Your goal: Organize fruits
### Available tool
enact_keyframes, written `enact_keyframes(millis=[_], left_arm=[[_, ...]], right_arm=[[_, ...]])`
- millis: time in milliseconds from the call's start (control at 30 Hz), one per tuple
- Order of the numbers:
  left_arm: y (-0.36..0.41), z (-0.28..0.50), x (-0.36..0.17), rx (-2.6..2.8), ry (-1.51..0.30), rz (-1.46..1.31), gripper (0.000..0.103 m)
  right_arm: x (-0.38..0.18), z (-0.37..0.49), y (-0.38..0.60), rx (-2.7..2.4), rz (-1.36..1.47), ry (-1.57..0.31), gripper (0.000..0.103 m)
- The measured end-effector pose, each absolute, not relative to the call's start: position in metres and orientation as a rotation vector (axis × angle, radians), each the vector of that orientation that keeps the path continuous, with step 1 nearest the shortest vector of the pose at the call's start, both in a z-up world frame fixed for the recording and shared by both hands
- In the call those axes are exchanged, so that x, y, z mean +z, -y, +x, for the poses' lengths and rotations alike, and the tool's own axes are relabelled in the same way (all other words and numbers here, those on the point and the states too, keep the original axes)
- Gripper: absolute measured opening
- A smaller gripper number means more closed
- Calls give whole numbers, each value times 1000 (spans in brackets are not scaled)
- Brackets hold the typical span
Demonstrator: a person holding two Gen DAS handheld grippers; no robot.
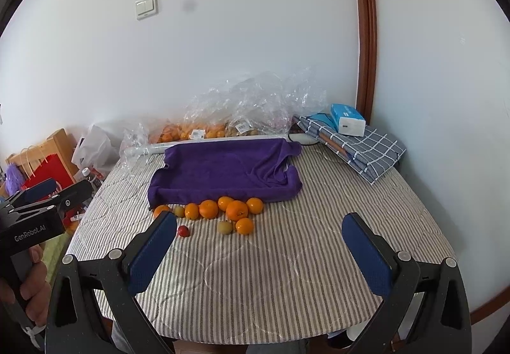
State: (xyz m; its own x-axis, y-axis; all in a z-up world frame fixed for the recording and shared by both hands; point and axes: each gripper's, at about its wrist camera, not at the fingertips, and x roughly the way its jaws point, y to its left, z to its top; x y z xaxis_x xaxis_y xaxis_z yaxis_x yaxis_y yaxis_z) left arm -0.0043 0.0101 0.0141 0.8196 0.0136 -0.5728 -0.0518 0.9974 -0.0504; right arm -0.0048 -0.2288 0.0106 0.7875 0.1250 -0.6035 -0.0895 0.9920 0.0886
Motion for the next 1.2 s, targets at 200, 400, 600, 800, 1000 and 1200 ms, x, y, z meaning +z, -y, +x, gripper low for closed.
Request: enact_keyframes(millis=[200,400,600,800,1000,1200], left_arm=[[-8,-9,13,36,-607,-63,103],[-5,-6,13,42,-606,-72,103],[-8,-5,13,42,-606,-70,103],[-14,-7,13,46,-582,-98,103],[-15,-5,13,65,-571,-88,103],[-25,9,1,87,-586,-79,103]], right_arm=[[10,-5,229,118,55,-652,103],[10,-4,224,119,46,-658,103],[10,-3,222,123,44,-662,103],[10,0,222,125,28,-655,103],[6,6,222,131,39,-663,103],[-9,20,222,110,36,-693,103]])
